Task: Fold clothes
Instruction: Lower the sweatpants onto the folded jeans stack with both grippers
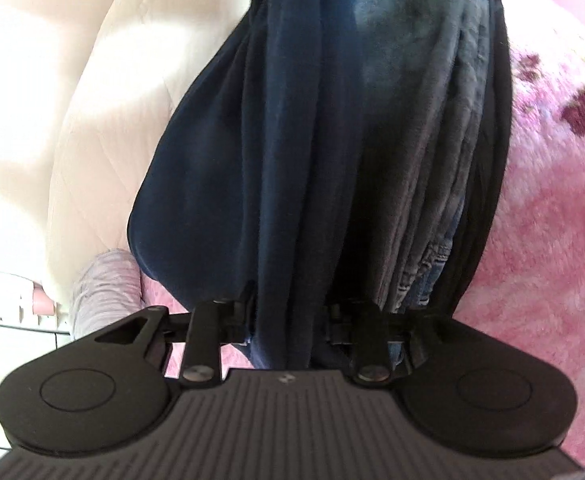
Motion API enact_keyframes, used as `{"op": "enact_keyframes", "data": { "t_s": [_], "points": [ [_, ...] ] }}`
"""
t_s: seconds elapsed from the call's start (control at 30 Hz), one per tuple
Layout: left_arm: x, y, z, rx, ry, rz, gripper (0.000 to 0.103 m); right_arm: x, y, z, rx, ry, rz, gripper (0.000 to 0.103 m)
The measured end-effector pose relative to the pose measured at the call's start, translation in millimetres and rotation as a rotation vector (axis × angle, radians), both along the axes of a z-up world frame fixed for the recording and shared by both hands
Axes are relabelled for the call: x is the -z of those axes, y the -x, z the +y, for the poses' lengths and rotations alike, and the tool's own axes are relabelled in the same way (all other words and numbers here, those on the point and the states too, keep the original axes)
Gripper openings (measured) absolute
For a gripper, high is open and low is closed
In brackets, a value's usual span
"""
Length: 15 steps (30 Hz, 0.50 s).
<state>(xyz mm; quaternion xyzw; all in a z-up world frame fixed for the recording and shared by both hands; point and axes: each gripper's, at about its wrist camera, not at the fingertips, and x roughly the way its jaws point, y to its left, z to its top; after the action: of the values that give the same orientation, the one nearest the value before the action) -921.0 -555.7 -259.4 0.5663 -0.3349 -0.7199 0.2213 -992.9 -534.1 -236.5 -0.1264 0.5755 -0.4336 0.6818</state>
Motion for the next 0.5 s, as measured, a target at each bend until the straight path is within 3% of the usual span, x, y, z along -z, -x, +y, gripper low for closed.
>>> {"op": "enact_keyframes", "data": {
  "t_s": [0.13,0.5],
  "points": [
    [2.2,-6.0,-3.3,0.016,0.005,0.002,0.025,23.8,-8.6,28.8,0.000,-0.059,0.031,0.035],
    [-2.5,-13.8,-12.3,0.019,0.008,0.004,0.025,-1.4,-6.7,44.1,0.060,-0.013,-0.027,0.025]
  ]
}}
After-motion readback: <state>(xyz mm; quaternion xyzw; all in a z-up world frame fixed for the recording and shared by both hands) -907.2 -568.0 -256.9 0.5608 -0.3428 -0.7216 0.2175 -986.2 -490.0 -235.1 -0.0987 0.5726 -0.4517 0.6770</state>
